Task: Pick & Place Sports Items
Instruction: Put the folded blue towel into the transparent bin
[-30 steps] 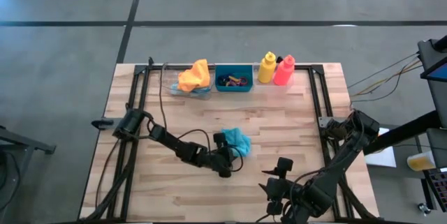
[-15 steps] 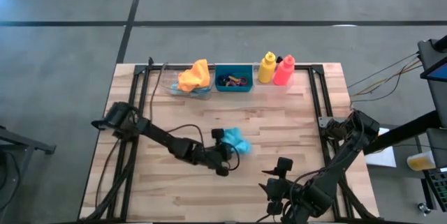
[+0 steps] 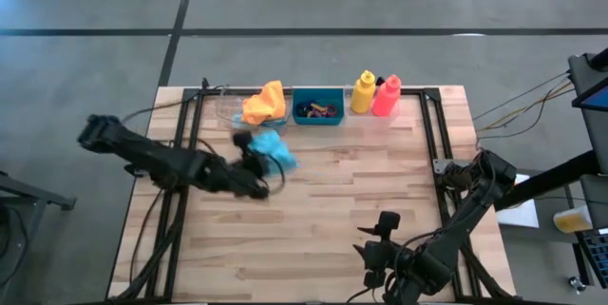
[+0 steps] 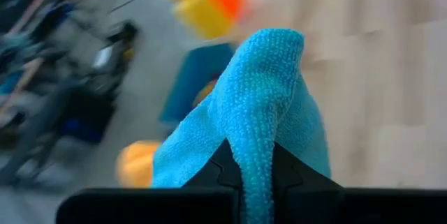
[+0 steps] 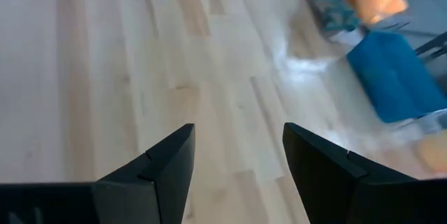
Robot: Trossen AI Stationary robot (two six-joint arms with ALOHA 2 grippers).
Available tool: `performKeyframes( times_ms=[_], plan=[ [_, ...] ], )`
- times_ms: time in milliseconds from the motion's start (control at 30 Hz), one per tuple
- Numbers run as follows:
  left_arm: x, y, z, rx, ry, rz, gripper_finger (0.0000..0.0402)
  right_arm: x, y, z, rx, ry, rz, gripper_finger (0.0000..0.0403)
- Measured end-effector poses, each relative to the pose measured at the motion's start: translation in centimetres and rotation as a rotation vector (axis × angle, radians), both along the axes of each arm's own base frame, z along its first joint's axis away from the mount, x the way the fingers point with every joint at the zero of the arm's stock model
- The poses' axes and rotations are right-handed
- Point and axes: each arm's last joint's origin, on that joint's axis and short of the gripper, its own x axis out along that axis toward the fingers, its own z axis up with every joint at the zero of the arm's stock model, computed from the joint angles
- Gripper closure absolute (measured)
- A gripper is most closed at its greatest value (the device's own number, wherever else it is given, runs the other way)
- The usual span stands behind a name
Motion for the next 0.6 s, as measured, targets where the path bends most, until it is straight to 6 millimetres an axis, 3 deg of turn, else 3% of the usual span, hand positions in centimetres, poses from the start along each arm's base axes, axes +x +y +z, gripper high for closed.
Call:
performKeyframes(
  times_ms=[167, 300, 433, 600],
  plan=[
    [-3.3, 4.5, 2.5, 0.045, 0.001, 0.167, 0.0387, 0.0, -0.7, 0.2, -0.071, -0.011, -0.016, 0.0184],
    [-4.5, 8.6, 3.1, 0.131, 0.085, 0.307, 0.0387, 0.1, -1.6, 0.5, -0.129, -0.019, -0.039, 0.0184],
    [-5.2, 13.3, 2.7, 0.147, 0.156, 0.512, 0.0387, 0.6, -2.6, 0.8, -0.178, -0.029, -0.068, 0.0184],
    [-5.1, 18.4, 0.5, 0.075, 0.24, 0.686, 0.0387, 1.2, -3.8, 0.8, -0.212, 0.002, -0.102, 0.0184]
  ],
)
